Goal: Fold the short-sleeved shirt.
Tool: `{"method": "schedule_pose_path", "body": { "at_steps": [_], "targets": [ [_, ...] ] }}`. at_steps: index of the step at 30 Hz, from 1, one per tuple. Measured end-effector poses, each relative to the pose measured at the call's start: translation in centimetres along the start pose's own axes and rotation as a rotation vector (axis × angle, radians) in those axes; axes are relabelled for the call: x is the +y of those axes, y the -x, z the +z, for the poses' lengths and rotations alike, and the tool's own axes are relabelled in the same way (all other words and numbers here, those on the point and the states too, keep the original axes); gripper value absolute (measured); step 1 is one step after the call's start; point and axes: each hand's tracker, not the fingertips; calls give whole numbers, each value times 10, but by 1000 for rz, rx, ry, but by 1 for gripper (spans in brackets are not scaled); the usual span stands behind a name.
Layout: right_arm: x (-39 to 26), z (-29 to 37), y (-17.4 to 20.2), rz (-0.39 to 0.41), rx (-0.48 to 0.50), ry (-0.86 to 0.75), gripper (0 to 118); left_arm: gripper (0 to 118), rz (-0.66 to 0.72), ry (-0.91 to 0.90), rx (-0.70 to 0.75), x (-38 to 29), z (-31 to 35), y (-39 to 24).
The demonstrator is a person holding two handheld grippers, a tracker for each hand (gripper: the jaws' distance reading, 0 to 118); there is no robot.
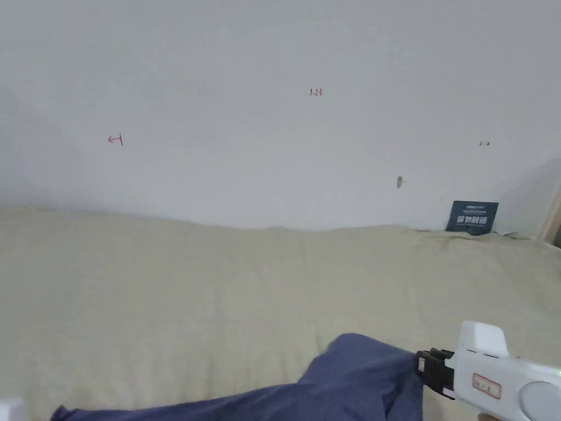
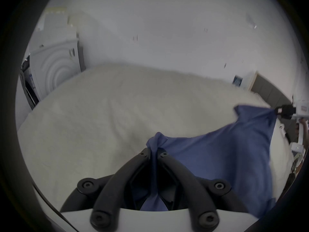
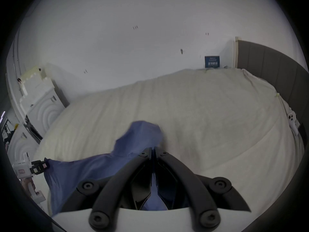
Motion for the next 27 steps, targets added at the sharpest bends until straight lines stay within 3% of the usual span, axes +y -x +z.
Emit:
{"method": "schedule_pose_path", "body": {
  "at_steps": [4,15,21,27],
  "targets": [
    [27,83,20,96,22,-113,2,6,27,-144,-64,45,90,-1],
    [126,325,81,191,34,-513,2,5,-37,-532,-102,150,330,-15],
    [186,400,109,242,-28,-656,2,5,-55,-660,-20,192,401,-30],
    [228,424,132,261,-145,-735,2,5,-55,-685,8,225,413,-28]
  ]
}}
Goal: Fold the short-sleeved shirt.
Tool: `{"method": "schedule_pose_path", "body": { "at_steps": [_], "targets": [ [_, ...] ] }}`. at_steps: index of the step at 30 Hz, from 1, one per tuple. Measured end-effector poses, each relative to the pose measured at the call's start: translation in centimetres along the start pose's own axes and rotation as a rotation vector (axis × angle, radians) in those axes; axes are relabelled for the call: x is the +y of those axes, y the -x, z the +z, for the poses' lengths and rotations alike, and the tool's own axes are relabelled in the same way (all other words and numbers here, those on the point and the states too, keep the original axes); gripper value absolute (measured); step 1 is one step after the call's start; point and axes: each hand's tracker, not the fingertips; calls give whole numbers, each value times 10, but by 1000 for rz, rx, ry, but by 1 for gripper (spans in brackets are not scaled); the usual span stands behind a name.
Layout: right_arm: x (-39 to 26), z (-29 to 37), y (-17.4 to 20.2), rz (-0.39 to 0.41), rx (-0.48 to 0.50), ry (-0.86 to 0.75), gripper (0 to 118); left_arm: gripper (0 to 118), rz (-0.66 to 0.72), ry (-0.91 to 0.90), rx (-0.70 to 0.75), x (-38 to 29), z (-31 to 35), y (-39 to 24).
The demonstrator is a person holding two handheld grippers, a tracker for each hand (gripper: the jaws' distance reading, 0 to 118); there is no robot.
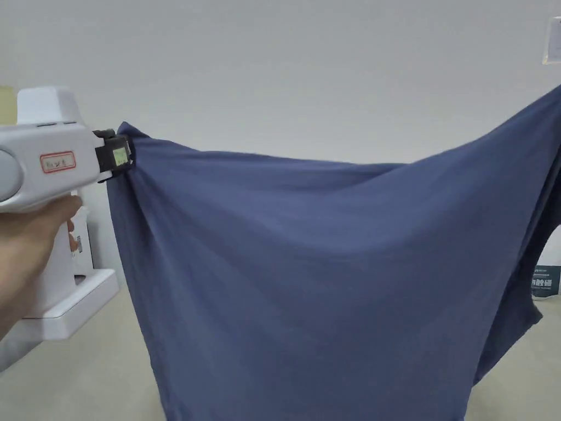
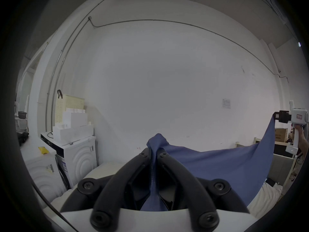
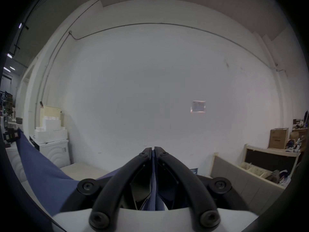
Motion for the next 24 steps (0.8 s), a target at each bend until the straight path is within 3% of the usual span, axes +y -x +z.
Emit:
{"method": "schedule_pose_path", "body": {
  "at_steps": [6,9,24],
  "targets": [
    [17,-20,8,42,-87,4,2,5,5,-2,38,4,-16,4],
    [16,-28,7,14,-87,15,2,5,12,1,36,1,-22,5],
    [-3,-59,9,52,-105,47,2,5,-18,36,33,-5,-60,2]
  ]
}}
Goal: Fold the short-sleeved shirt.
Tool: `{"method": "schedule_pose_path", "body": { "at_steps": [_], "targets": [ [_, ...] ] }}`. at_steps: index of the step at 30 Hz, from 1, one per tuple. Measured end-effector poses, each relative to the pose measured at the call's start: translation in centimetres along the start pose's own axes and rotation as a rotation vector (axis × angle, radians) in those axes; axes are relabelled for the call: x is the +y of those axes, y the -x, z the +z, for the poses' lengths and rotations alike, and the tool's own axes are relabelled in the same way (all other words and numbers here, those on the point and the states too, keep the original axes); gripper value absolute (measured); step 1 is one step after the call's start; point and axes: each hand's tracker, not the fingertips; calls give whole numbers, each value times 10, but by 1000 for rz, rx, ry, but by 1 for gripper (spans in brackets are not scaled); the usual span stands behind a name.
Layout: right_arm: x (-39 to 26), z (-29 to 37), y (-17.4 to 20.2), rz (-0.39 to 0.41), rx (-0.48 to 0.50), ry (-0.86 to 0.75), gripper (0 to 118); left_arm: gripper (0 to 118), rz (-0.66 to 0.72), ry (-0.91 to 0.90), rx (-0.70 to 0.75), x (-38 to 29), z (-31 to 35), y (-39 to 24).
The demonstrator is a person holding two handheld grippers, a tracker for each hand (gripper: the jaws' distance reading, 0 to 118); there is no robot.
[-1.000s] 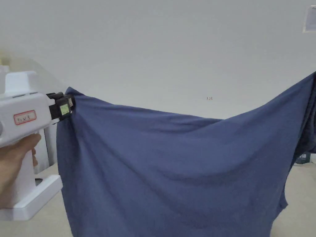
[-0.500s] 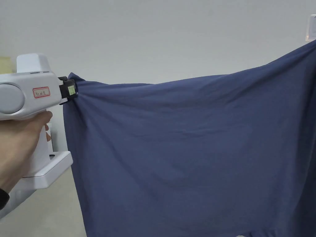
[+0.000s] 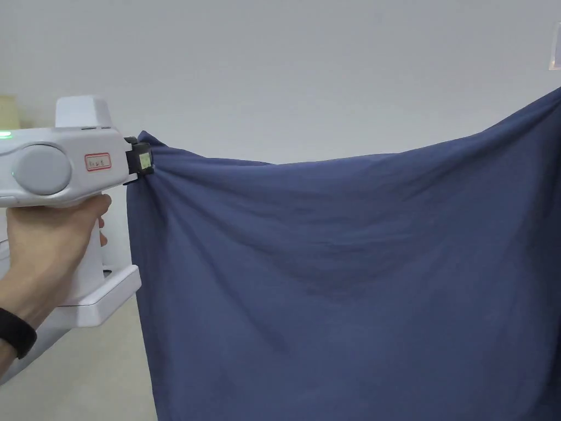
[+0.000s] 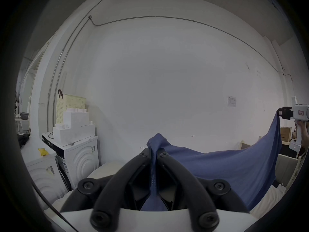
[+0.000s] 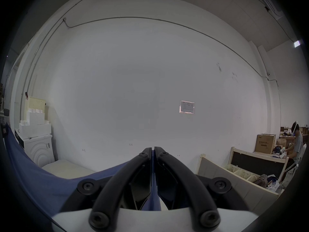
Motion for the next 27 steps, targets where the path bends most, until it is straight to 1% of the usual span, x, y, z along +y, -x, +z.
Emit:
{"method": "schedule_pose_path", "body": {
  "at_steps": [4,10,12,14,15,18,22,24,26,27],
  "targets": [
    [-1,-18,3,4,-6,2,2,5,2,14,7,1,-22,-2],
    [4,-57,8,0,-5,15,2,5,-5,42,18,9,-73,-1],
    [5,-72,13,33,-20,23,2,5,6,50,21,13,-90,0],
    [8,-87,16,35,-23,25,2,5,18,61,32,16,-108,2],
    [8,-93,18,30,-23,20,2,5,21,60,30,16,-115,3],
    [5,-116,22,-61,8,9,2,5,27,42,22,15,-134,4],
    [2,-152,38,-18,-11,24,2,5,26,70,50,12,-174,9],
    [0,-168,45,-11,-22,32,2,5,29,70,42,8,-189,10],
    [0,-183,53,22,-43,54,2,5,28,97,39,5,-205,10],
    [-2,-188,54,19,-30,42,2,5,5,97,49,1,-209,8]
  ]
}}
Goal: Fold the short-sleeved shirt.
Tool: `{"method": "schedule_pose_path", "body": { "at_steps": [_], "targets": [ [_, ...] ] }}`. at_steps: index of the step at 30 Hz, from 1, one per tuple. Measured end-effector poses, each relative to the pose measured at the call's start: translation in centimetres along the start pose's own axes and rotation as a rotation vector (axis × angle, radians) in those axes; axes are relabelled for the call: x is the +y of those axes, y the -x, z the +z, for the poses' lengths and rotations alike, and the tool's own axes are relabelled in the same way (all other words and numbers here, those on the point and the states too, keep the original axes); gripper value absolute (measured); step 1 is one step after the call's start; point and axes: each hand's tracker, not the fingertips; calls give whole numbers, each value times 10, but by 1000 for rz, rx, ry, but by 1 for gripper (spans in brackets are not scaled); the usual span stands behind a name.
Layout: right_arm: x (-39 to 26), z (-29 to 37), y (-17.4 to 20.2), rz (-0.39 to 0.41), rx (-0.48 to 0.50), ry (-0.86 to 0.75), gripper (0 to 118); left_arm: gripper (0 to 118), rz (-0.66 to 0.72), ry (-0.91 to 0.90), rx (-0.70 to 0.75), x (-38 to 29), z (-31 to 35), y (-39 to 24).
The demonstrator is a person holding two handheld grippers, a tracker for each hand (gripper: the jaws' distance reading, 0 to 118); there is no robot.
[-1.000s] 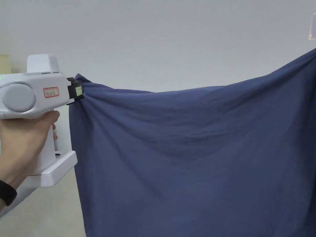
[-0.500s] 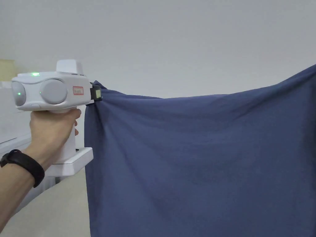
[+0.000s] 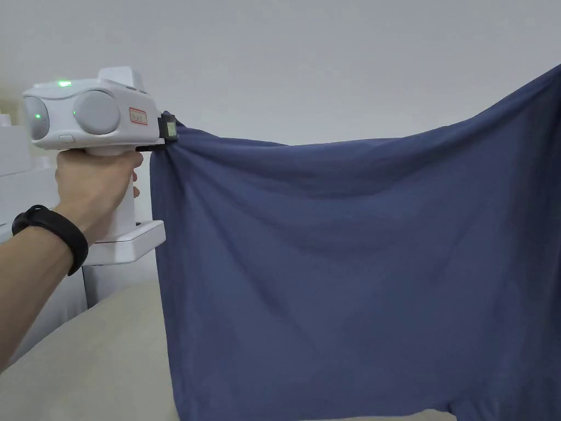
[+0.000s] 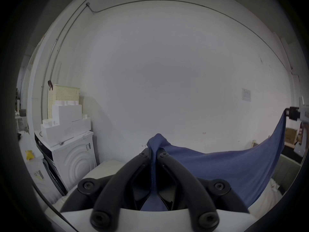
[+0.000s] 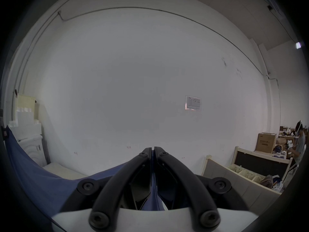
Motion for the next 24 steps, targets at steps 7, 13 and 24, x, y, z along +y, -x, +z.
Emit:
{"method": "schedule_pose_path", "body": {
  "at_steps": [7,13,24],
  "targets": [
    [-7,-21,18,11,14,4,2,5,11,9,-12,-19,-35,0],
    [-57,-46,26,33,33,72,2,5,-6,50,-41,-70,-63,-7],
    [-249,15,9,-93,169,225,2,5,84,297,-132,-256,-28,-12]
  ]
}}
